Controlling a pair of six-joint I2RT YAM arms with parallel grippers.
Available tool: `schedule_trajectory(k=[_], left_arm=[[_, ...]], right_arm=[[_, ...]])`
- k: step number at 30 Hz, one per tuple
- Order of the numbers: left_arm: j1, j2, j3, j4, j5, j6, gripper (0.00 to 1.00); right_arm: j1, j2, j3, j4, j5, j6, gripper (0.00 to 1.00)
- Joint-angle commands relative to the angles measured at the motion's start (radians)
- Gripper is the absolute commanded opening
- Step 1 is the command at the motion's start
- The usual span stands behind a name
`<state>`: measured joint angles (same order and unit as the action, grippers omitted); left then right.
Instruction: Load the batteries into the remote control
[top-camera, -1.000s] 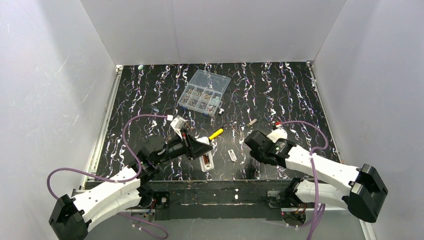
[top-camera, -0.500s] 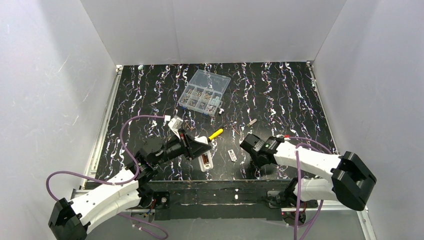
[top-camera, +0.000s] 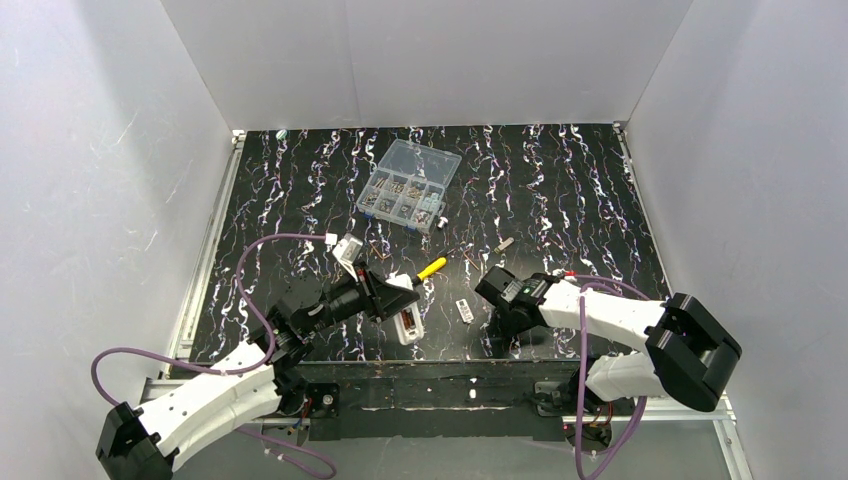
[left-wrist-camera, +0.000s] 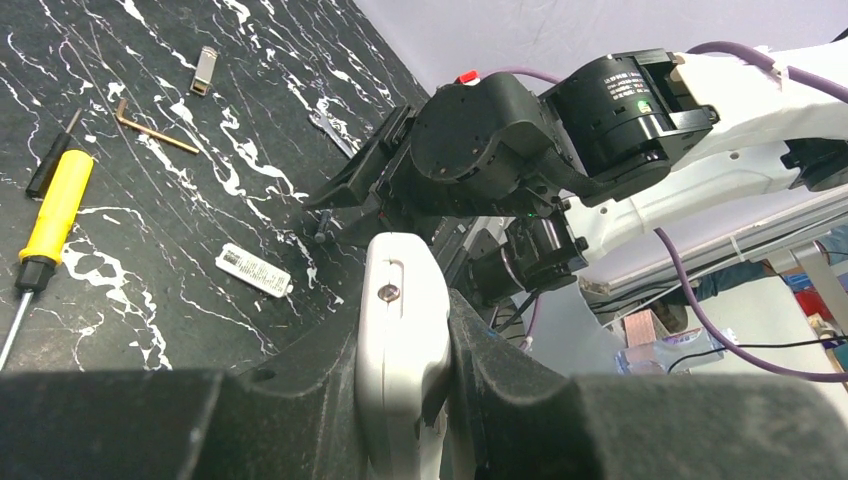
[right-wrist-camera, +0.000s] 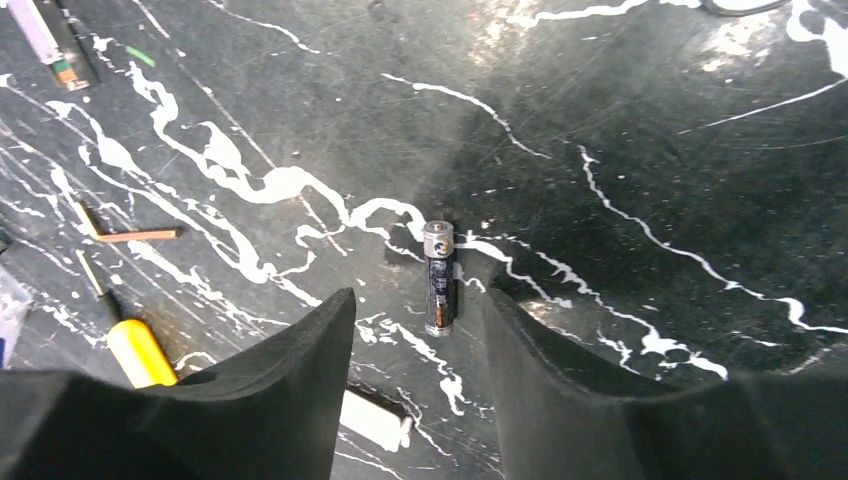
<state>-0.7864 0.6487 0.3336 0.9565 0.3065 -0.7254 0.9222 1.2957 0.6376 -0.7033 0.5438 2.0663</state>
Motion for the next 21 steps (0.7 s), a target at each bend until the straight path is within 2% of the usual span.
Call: schedule_trajectory(k=[1,8,13,19,21], left_arm=[[0.006,-0.032,-0.002,0.058,-0.008,0.002,0.0],[0.005,-0.036,-0.01,0.063,-0.012,0.004,0.0],[0.005,-0.038,-0.011,0.063,-0.013,0.005,0.0],[0.006,-0.047,-0.013,0.056,-0.014,0.011,0.0],[0.005,-0.048,-0.014,0.056,-0.015,0.011,0.0]], right_arm=[[-0.003,0.02,-0.021,0.006,0.018,0.166,0.62],[-0.003,0.015,-0.043,0.071,0.013,0.135,0.61],[-0.003,-0.019,-0.027,0.089,0.038,0.013,0.6],[0.0,-0.167,-0.017,0.088,0.105,-0.324,0.64],[-0.001,-0.248,-0.052,0.182,0.115,-0.532,0.65]])
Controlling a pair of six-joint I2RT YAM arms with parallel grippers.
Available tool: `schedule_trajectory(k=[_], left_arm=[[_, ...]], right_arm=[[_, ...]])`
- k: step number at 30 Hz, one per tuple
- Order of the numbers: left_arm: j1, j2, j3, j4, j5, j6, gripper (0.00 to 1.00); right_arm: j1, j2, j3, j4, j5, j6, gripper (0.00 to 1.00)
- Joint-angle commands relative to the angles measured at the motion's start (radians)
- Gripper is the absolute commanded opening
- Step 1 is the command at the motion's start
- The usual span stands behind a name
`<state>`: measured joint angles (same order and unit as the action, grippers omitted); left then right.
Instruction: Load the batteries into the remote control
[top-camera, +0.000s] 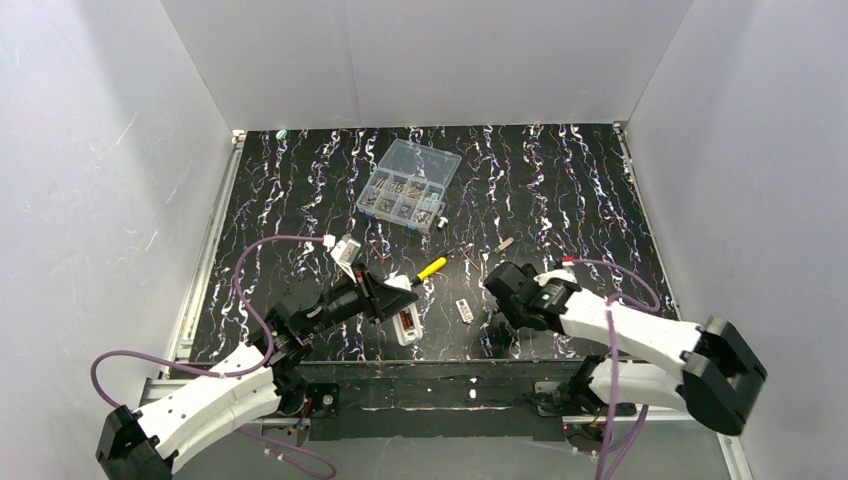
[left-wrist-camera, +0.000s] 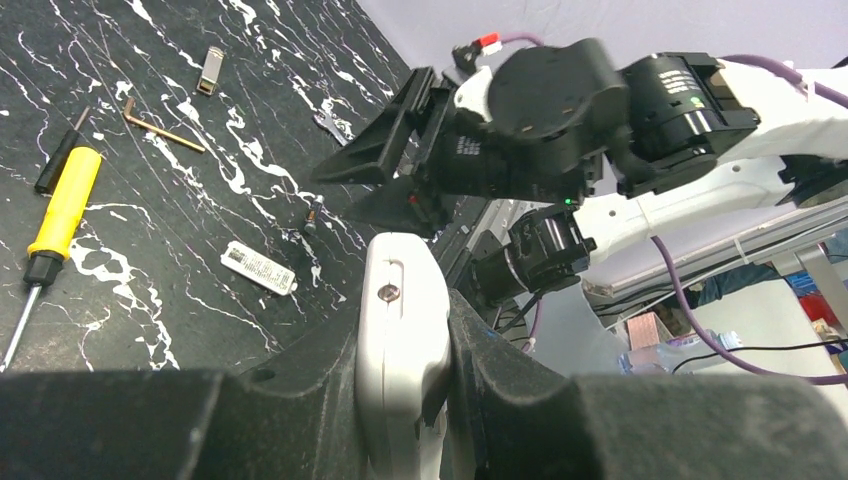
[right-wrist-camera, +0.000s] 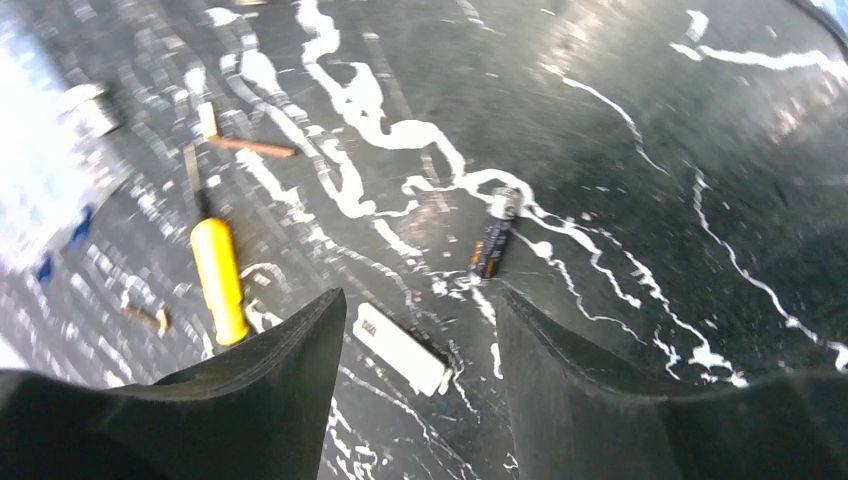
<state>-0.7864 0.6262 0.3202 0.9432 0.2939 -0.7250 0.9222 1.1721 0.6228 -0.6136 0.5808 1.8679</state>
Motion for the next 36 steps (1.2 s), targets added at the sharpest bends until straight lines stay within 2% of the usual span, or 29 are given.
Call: schedule_trajectory(k=[1,4,6,8,12,16,20,27,32,36], left_arm=[[0.005,-0.025,-0.001,0.071,-0.004,0.011,0.0],[0.006,-0.02,-0.001,0.077,-0.006,0.006,0.0],[0.006,-0.017,0.0,0.081,-0.004,0.007,0.0],[0.006,-0.021,0.003,0.071,-0.002,0.01,0.0],[0.006,-0.026,0.003,0.066,-0.005,0.021,0.0],[0.005,-0.025,0.013,0.055,-0.003,0.027,0.0],[0.005,-0.023,0.022,0.045,0.006,0.032,0.0],[0.006,-0.028,0.016,0.046,0.006,0.039,0.0],[0.006,-0.023,0.01,0.056,-0.006,0.042,0.0],[0.005,-0.019,0.008,0.071,-0.003,0.046,0.0]], right_arm=[[-0.005,-0.169,-0.066,0.198,0.07,-0.46,0.66],[-0.072,-0.315,-0.163,0.495,-0.123,-0.932,0.71],[-0.163,-0.378,-0.176,0.571,-0.275,-1.158,0.7],[-0.221,-0.403,-0.139,0.545,-0.341,-1.395,0.69],[-0.23,-0.371,-0.052,0.441,-0.438,-1.908,0.71],[-0.232,-0.243,0.051,0.237,-0.57,-2.261,0.76],[-0.244,-0.158,0.067,0.168,-0.627,-2.479,0.75],[-0.339,-0.237,-0.004,0.193,-0.978,-2.728,0.74],[-0.347,-0.158,-0.04,0.172,-0.941,-2.853,0.67],[-0.35,-0.111,-0.06,0.235,-0.964,-2.866,0.65]])
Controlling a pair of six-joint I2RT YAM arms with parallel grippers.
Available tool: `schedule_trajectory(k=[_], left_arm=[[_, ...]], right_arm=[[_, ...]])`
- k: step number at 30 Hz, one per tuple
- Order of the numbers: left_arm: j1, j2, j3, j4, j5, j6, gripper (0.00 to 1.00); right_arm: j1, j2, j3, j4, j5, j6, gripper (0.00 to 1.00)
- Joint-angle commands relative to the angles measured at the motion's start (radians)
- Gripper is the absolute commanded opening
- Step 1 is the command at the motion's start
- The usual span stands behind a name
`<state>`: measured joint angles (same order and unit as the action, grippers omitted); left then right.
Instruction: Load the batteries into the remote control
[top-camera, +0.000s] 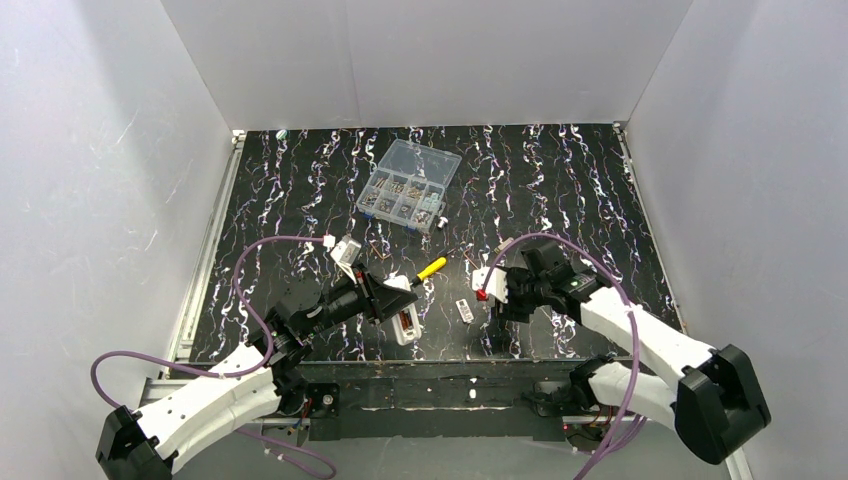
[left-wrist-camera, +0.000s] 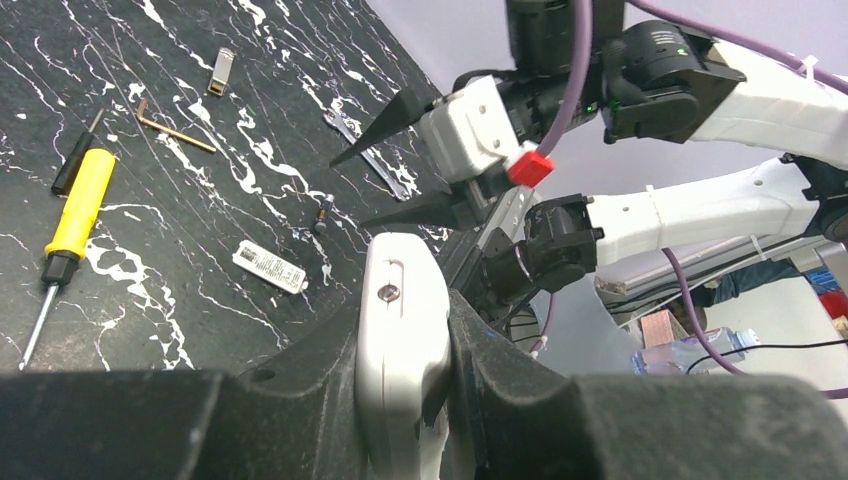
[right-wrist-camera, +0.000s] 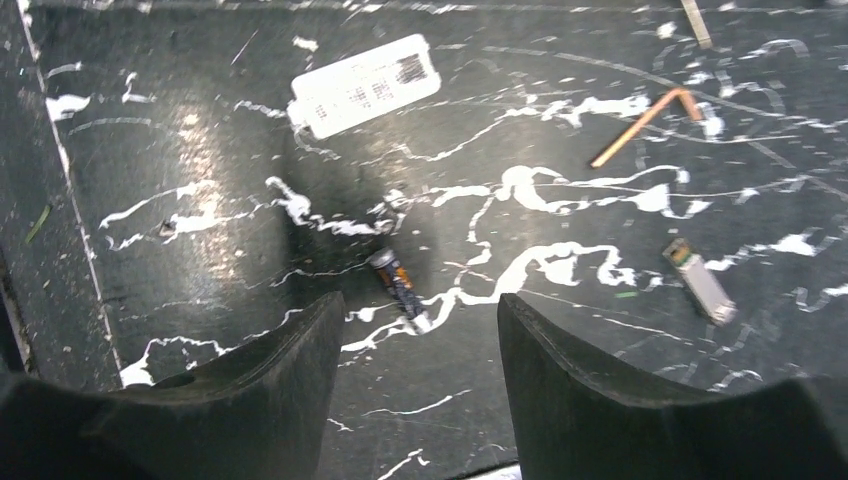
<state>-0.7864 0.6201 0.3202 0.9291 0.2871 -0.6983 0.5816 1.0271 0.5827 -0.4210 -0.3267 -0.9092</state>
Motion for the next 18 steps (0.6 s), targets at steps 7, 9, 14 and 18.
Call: schedule_trajectory(k=[7,9,14,18], left_arm=[[0.006,-0.028,-0.012,0.092,-0.011,0.024,0.0],[0.006,-0.032,-0.017,0.093,-0.014,0.026,0.0],[0.006,-0.046,-0.025,0.088,-0.02,0.036,0.0],[0.006,-0.049,-0.034,0.095,-0.031,0.039,0.0]], right_arm=[[-0.012,0.102,-0.016,0.041,-0.028,-0.138,0.62],[-0.012,0.112,-0.018,0.048,-0.026,-0.145,0.62],[-0.017,0.15,-0.014,0.032,-0.011,-0.162,0.59],[-0.024,0.191,0.003,0.017,-0.013,-0.169,0.55]])
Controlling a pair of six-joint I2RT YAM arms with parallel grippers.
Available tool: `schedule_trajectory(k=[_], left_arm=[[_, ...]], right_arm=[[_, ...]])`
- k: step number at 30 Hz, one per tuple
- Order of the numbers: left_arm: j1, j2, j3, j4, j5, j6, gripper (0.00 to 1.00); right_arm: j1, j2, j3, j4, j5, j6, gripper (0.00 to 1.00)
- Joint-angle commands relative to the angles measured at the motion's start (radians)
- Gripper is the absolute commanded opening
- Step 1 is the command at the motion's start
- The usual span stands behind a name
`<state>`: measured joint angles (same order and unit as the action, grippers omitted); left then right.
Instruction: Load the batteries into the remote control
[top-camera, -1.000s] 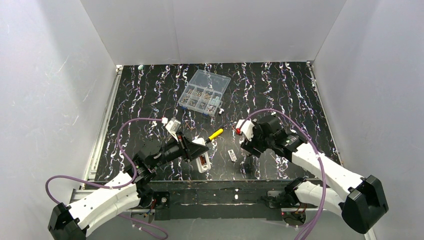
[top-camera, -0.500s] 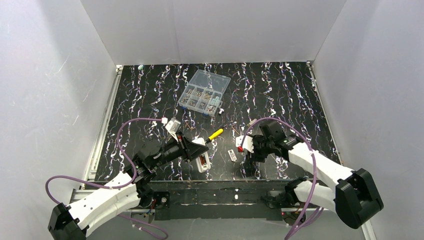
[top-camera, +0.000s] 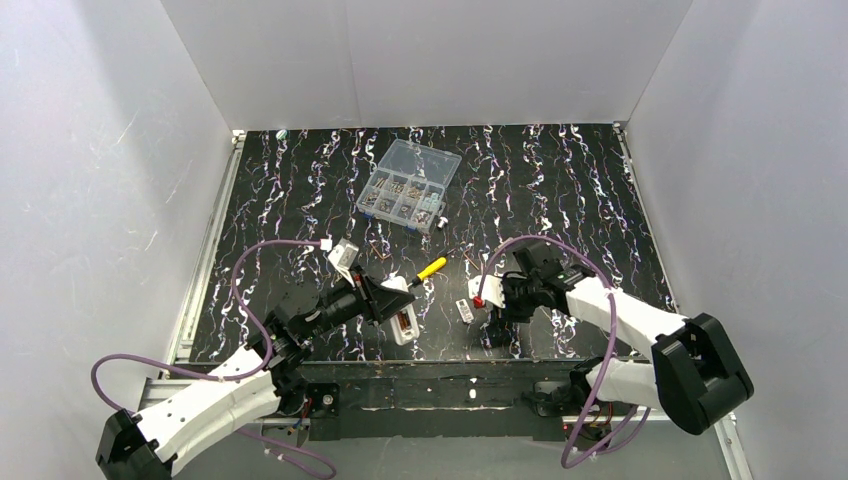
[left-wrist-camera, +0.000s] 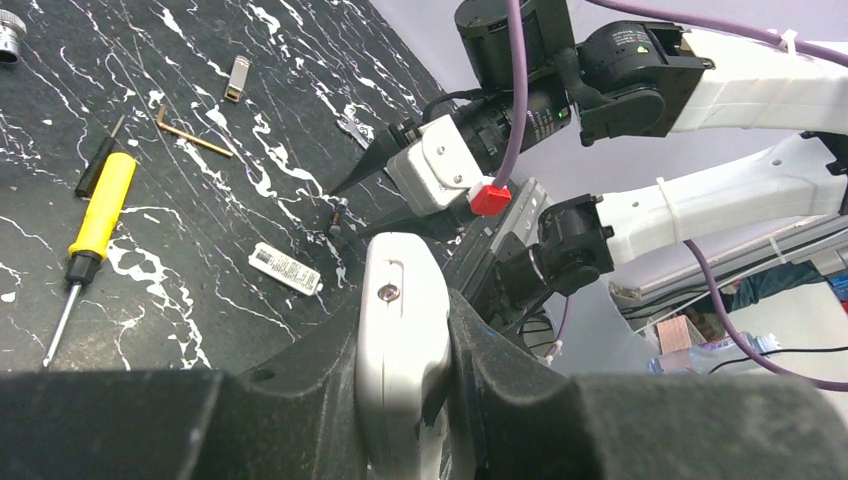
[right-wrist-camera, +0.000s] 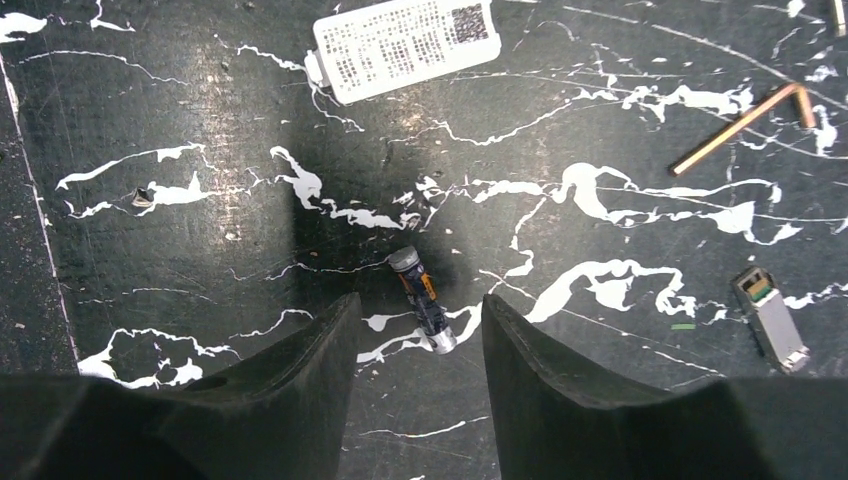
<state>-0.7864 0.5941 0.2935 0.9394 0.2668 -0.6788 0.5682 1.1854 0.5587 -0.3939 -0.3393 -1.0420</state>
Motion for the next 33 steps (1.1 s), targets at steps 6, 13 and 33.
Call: schedule_trajectory(k=[6,13,33], left_arm=[[0.005,-0.025,-0.007,0.086,-0.009,0.022,0.0],[0.006,-0.043,-0.008,0.077,-0.006,0.025,0.0],[0.006,-0.057,-0.003,0.05,-0.034,0.026,0.0]], right_arm=[[-0.041,0.131,0.089,-0.068,-0.017,-0.056,0.5],[-0.053,0.205,0.149,-0.155,-0.019,-0.068,0.41],[-0.051,0.194,0.289,-0.095,-0.082,0.247,0.01]])
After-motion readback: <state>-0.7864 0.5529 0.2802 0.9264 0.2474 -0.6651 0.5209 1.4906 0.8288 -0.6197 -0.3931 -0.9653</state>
